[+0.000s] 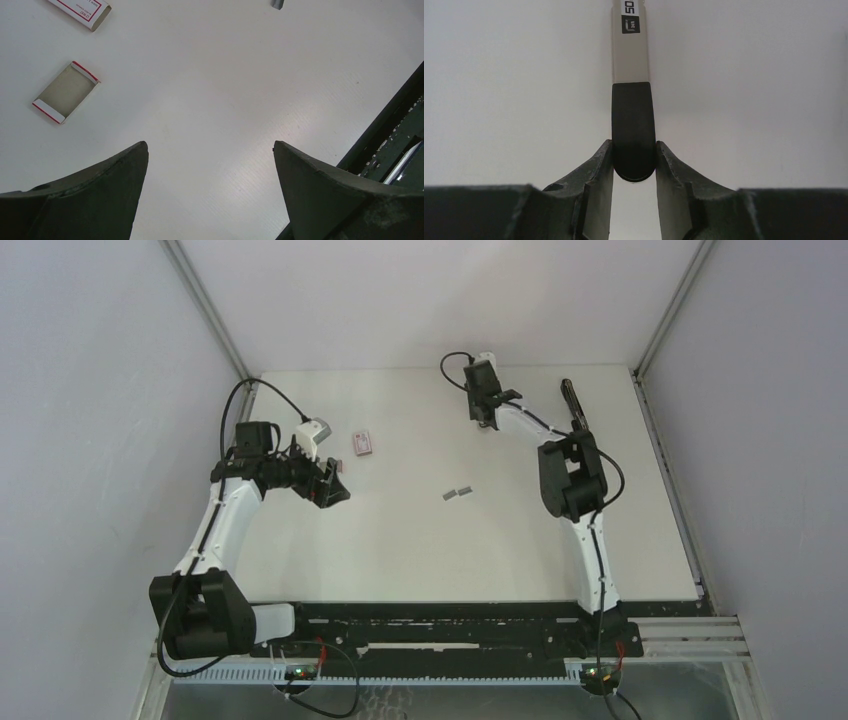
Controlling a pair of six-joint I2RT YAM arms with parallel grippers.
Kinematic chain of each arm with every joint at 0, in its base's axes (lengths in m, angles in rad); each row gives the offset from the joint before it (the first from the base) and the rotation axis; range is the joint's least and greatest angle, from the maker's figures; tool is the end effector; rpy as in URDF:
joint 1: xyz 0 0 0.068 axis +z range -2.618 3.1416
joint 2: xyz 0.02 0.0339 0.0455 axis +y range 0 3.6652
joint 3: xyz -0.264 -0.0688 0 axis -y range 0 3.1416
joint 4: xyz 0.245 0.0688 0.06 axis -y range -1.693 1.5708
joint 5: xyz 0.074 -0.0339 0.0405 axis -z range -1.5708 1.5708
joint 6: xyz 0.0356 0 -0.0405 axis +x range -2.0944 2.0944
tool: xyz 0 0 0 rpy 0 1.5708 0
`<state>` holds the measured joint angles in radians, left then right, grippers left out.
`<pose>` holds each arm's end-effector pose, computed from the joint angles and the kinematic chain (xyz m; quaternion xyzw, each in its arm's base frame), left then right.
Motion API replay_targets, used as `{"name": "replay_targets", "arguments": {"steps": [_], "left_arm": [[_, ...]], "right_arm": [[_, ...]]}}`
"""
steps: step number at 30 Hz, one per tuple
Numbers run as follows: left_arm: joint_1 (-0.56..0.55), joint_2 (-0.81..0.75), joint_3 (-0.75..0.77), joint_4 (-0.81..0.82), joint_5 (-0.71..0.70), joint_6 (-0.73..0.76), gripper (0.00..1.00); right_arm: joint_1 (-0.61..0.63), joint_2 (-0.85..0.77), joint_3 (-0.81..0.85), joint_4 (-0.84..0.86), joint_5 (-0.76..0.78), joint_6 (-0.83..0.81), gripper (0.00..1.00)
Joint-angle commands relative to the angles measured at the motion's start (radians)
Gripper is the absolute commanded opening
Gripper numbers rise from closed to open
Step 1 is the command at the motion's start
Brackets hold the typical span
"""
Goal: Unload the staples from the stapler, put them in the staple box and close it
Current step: Move the stapler to the center of the board.
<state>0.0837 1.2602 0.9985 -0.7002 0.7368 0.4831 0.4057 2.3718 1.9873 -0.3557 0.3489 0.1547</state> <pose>0.2500 -0.0030 0.2771 0.2824 0.8509 -0.2517 0.3646 0.4996 0.2014 0.1885 -0.0433 0.9028 -0.0427 0.4258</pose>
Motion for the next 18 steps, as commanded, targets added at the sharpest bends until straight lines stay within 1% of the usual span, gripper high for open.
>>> {"name": "replay_targets", "arguments": {"steps": [1,10,14,18], "left_arm": [[0.008,-0.029,-0.020,-0.001,0.030,0.025,1.00],[0.007,-0.041,-0.023,-0.002,0.042,0.028,1.00],[0.007,-0.053,-0.022,-0.004,0.047,0.027,1.00],[0.007,-0.056,-0.017,-0.002,0.060,0.026,1.00]], "right_arm": [[0.006,-0.215,-0.163,0.123,-0.032,-0.057,0.20],[-0.008,-0.490,-0.580,0.209,-0.206,-0.074,0.18],[-0.017,-0.597,-0.706,0.194,-0.280,-0.091,0.17],[-0.020,-0.670,-0.811,0.173,-0.352,-0.134,0.16]]}}
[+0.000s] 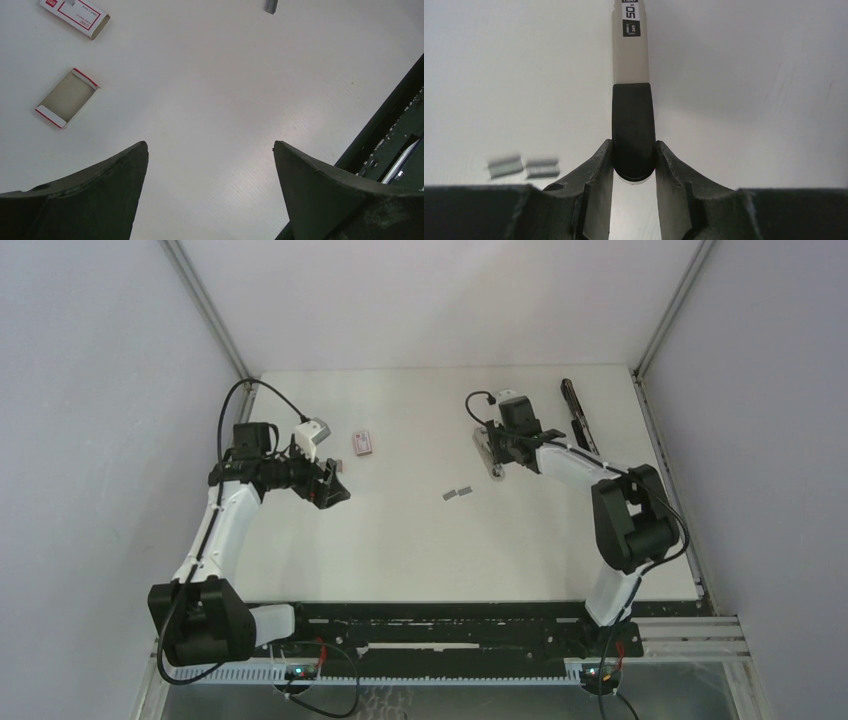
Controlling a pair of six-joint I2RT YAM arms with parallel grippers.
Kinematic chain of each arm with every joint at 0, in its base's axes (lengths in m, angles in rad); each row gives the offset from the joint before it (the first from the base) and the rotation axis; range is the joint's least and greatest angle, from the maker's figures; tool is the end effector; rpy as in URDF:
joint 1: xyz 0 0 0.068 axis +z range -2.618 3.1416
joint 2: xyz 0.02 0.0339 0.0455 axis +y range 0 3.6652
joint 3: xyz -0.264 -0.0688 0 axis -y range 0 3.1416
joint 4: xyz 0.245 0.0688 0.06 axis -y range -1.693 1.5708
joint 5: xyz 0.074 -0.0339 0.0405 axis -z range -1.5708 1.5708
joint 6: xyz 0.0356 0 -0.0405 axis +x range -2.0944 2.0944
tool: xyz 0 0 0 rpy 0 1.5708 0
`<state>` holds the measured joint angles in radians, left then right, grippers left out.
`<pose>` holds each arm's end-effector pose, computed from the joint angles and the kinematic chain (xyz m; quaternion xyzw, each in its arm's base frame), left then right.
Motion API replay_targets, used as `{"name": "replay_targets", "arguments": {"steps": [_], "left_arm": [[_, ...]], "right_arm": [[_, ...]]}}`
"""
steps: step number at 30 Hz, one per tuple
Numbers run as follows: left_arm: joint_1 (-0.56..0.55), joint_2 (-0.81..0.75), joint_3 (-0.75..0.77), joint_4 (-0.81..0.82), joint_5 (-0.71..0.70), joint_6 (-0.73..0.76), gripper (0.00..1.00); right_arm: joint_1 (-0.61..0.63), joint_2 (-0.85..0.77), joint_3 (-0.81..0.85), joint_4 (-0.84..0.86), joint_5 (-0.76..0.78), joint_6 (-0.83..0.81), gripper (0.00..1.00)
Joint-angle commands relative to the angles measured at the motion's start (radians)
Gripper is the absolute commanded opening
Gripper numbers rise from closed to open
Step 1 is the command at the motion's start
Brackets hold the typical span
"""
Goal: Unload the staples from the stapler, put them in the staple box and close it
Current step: Move the stapler to the center of the board.
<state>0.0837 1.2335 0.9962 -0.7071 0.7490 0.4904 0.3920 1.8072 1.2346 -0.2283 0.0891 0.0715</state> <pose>0.2447 -0.0038 0.2823 0.2892 0.8444 -0.2526 0.3735 0.3676 0.1485 0.2093 -0.1312 0.9167 0.0460 0.3746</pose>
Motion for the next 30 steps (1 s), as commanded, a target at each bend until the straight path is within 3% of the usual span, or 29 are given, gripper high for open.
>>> {"name": "replay_targets", "arguments": {"steps": [1,11,30], "left_arm": [[0.008,-0.029,-0.013,0.009,0.050,0.018,1.00],[0.008,-0.038,-0.014,0.026,0.050,0.007,1.00],[0.006,-0.028,-0.022,0.049,0.071,0.009,1.00]], "right_arm": [[-0.007,-0.120,-0.079,0.041,-0.099,-0.063,0.16],[-0.036,-0.185,-0.187,0.046,-0.162,-0.124,0.23],[-0.083,-0.154,-0.193,0.027,-0.231,-0.134,0.43]]}}
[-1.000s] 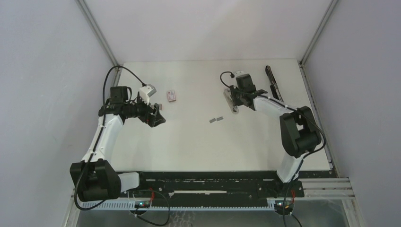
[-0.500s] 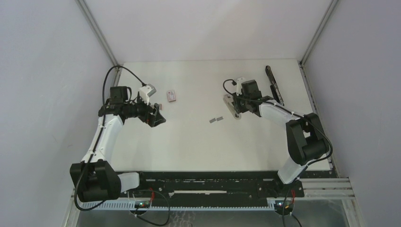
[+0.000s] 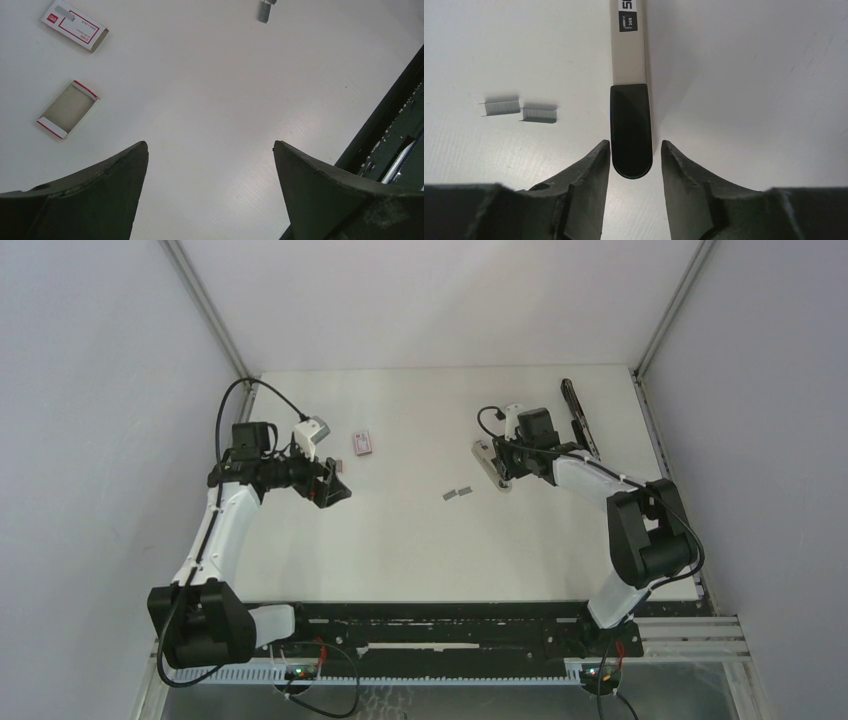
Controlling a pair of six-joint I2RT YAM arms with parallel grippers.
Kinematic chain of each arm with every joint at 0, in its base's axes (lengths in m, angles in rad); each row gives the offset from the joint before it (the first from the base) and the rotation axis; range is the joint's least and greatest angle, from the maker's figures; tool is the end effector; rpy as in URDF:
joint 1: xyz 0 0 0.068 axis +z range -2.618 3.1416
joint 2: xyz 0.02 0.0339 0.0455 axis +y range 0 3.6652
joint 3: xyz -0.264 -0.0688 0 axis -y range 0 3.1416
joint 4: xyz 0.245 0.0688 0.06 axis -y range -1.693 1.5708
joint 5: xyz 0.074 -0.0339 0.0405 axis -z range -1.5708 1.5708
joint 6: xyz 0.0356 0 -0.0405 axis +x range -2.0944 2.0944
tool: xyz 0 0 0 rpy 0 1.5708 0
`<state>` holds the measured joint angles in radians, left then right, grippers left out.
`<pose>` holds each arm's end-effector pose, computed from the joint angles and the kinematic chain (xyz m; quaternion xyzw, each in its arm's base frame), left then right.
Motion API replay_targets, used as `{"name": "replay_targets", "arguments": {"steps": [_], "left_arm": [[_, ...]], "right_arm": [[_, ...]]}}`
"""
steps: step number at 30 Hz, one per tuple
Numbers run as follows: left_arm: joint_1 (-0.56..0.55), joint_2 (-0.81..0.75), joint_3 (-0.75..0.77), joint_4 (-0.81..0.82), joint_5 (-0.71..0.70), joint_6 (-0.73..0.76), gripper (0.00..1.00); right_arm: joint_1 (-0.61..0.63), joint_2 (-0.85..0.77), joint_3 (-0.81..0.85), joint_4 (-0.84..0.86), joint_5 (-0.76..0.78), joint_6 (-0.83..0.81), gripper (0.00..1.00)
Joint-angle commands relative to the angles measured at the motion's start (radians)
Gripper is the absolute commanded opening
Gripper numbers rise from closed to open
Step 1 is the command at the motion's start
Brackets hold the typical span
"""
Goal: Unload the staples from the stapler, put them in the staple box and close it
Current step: Move the stapler to the center of the board.
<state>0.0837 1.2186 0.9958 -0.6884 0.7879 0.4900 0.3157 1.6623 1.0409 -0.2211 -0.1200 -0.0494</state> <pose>0.2431 -0.0049 0.2874 0.2980 0.8306 -0.2637 0.3896 0.3324 0.1130 0.2009 -0.1903 0.9134 0.1027 0.3449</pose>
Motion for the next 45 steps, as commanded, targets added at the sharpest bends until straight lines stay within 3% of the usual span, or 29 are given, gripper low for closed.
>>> {"name": "replay_targets", "arguments": {"steps": [1,6,16,28,41,45], "left_arm": [[0.006,-0.014,-0.022,0.030,0.033,0.010,1.00],[0.004,-0.011,-0.012,0.029,0.033,0.010,1.00],[-0.080,0.062,0.091,0.032,-0.051,0.005,1.00],[-0.339,0.416,0.492,0.001,-0.198,-0.009,1.00],[-0.532,0.830,1.019,-0.131,-0.278,0.027,1.00],[-0.558,0.919,1.108,-0.152,-0.265,0.076,1.00]], "right_arm": [[-0.006,-0.007,0.003,0.017,-0.023,-0.013,0.43],[-0.006,-0.005,0.008,0.009,-0.024,-0.019,0.48],[0.006,0.001,0.025,-0.067,0.070,-0.118,0.73],[-0.152,0.025,0.044,-0.049,0.157,-0.074,0.73],[-0.171,0.207,0.291,-0.079,0.123,-0.066,0.75],[-0.181,0.229,0.367,-0.144,0.120,-0.013,0.75]]}}
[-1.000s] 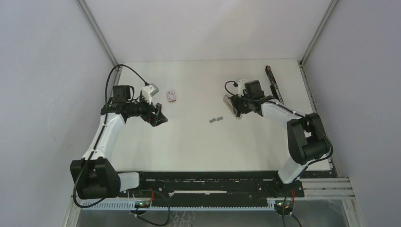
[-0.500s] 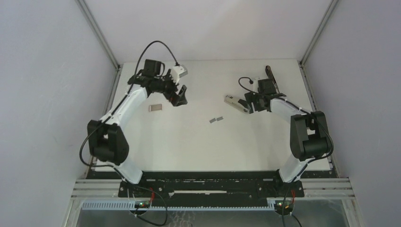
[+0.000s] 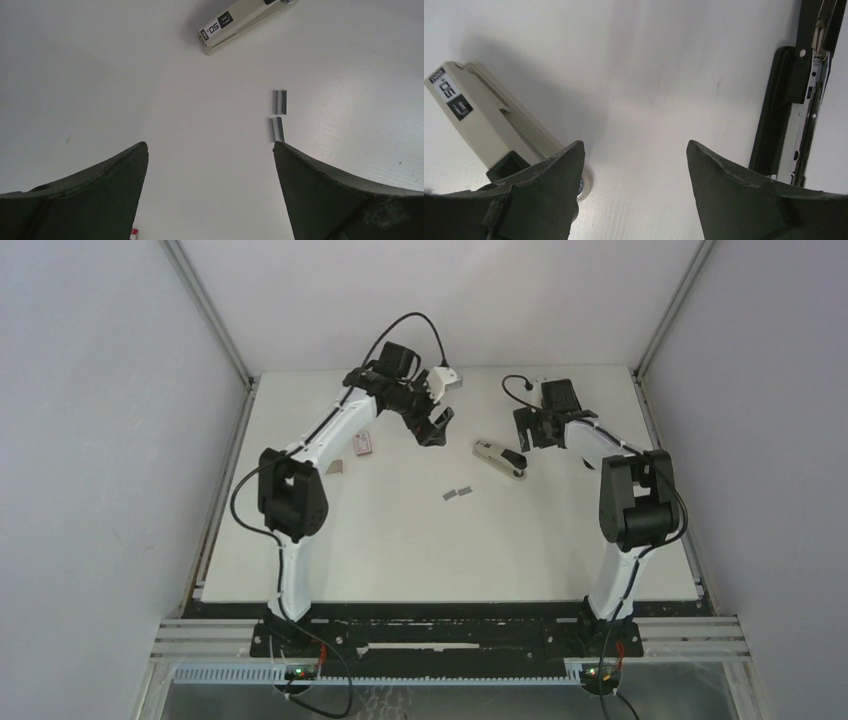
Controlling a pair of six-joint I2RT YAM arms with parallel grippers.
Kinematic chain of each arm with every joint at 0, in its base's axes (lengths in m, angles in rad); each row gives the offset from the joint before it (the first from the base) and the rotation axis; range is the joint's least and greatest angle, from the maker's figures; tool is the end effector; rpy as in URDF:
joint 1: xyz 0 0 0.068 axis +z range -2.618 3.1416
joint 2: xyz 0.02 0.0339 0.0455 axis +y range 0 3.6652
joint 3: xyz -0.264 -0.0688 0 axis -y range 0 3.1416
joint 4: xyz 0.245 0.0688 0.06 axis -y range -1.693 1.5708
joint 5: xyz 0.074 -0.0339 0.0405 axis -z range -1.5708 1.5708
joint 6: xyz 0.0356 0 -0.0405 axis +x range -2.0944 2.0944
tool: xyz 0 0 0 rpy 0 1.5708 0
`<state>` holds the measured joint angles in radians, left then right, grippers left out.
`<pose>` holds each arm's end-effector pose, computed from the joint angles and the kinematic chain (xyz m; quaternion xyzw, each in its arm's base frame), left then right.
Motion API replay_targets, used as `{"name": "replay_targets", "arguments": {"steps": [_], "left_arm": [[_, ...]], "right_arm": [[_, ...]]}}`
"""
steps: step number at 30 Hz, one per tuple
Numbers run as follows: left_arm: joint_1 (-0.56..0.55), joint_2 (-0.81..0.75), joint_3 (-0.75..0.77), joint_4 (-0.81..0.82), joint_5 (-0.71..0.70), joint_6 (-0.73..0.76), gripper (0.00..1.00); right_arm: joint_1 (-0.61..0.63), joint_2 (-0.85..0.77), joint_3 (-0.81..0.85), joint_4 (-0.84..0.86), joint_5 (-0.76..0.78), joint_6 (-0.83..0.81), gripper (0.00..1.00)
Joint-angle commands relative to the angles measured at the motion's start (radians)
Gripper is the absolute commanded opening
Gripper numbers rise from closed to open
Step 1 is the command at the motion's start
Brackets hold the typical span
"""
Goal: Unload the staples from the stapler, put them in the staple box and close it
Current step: Move the stapler to the center of the board.
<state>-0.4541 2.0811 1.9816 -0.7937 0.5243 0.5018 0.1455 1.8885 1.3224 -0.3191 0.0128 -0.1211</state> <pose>0.4095 -0.2197 0.2976 0.4955 0.7692 -0.2367 0.3267 0.4065 0.0591 0.1987 -0.1230 0.9337 -0.0019 0.3362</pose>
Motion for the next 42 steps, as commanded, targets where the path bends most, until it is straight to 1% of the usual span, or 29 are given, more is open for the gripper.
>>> {"name": "replay_targets", "arguments": {"steps": [1,2,5,7,8,10,14,17,19,21,23,26,28,33,39,42], "left_arm": [[-0.023,0.073,0.138,-0.052,0.003,0.089,1.00],[-0.024,0.085,0.153,-0.060,0.004,0.120,1.00],[-0.081,0.113,0.177,-0.075,-0.001,0.239,1.00],[-0.101,0.126,0.182,-0.065,-0.006,0.280,1.00],[-0.110,0.132,0.184,-0.054,-0.011,0.288,1.00],[-0.125,0.148,0.193,-0.032,-0.022,0.281,1.00],[-0.136,0.166,0.216,-0.027,0.007,0.228,1.00],[-0.132,0.147,0.191,-0.032,0.016,0.190,1.00],[-0.120,0.101,0.130,-0.032,0.033,0.176,1.00],[-0.103,0.018,0.038,-0.013,0.052,0.157,1.00],[-0.080,-0.066,-0.094,0.044,0.059,0.119,1.00],[-0.038,-0.194,-0.265,0.111,0.068,0.084,1.00],[0.016,-0.273,-0.372,0.150,0.078,0.065,1.00],[0.106,-0.433,-0.584,0.182,0.100,0.066,1.00],[0.185,-0.589,-0.760,0.205,0.131,0.076,1.00],[0.203,-0.644,-0.825,0.241,0.139,0.067,1.00]], "right_arm": [[-0.020,-0.002,0.092,-0.063,-0.025,0.069,0.76],[-0.032,-0.014,0.089,-0.070,-0.039,0.079,0.76],[-0.078,-0.069,0.059,-0.086,-0.132,0.100,0.76],[-0.111,-0.109,0.040,-0.111,-0.216,0.086,0.76],[-0.124,-0.141,0.024,-0.123,-0.256,0.074,0.78],[-0.139,-0.192,-0.019,-0.129,-0.323,0.032,0.78],[-0.137,-0.274,-0.114,-0.134,-0.481,-0.146,0.79],[-0.131,-0.292,-0.115,-0.164,-0.579,-0.258,0.82],[-0.115,-0.289,-0.103,-0.176,-0.607,-0.326,0.84],[-0.086,-0.267,-0.071,-0.201,-0.604,-0.384,0.84],[-0.061,-0.234,-0.034,-0.227,-0.596,-0.428,0.84],[-0.017,-0.167,0.017,-0.248,-0.552,-0.466,0.84],[0.008,-0.125,0.053,-0.268,-0.518,-0.481,0.84],[0.055,-0.039,0.140,-0.300,-0.449,-0.500,0.82],[0.068,0.071,0.273,-0.387,-0.429,-0.511,0.76],[0.080,0.108,0.297,-0.392,-0.388,-0.524,0.74]]}}
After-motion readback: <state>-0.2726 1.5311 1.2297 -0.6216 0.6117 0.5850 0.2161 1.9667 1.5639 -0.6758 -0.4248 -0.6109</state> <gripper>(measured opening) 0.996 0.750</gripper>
